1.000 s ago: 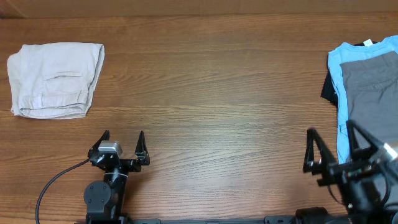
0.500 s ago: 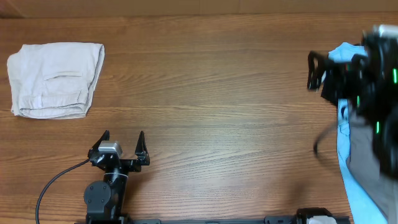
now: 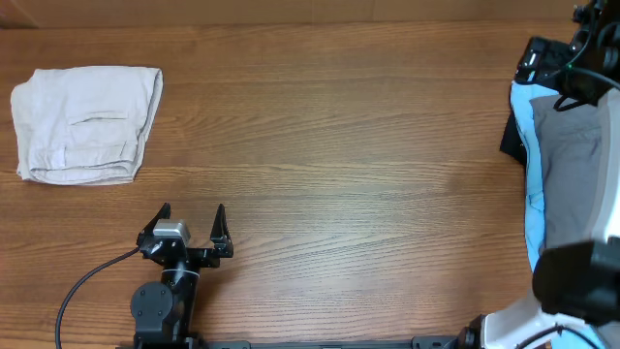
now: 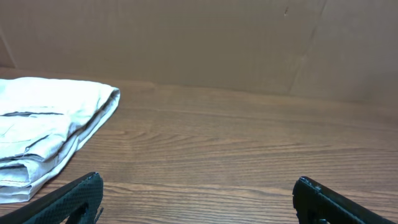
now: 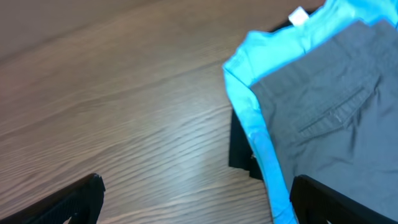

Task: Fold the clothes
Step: 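Reach the right gripper to the grey shorts on the clothes stack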

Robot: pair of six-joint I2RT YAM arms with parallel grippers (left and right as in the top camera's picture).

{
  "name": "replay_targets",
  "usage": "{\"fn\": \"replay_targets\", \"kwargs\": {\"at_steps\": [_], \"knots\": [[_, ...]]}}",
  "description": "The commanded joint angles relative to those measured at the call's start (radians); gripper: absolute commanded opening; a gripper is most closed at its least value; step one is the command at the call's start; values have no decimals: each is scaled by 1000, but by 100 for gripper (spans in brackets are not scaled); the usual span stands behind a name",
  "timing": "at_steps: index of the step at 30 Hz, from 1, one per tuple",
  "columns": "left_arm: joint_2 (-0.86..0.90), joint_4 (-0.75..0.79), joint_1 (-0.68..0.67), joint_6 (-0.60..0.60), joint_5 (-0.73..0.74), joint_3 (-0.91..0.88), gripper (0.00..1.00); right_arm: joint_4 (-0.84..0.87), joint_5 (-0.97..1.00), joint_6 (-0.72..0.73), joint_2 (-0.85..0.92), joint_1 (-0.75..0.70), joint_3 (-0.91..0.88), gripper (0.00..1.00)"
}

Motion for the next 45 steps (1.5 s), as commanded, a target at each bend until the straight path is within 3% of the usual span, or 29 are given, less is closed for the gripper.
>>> {"fn": "replay_targets", "kwargs": {"at_steps": [1,6,10,11,32,45], "knots": [[-11,3,-4,-3,-6,-6,100,9,14,-8,16,-25,29,100],[-11,3,-4,-3,-7,-6,100,21,125,-7,29,-59,19,98],[-11,3,-4,-3,-7,-6,100,61,174,-7,33,-89,-16,72],[-11,3,-4,-3,-7,-6,100,73,173,-7,34,-96,-29,71],[-11,3,-4,-3,-7,-6,100,620,178,-8,80,-121,-512,68],[-11,3,-4,-3,-7,-6,100,684,202,-7,241,-122,-537,68]]}}
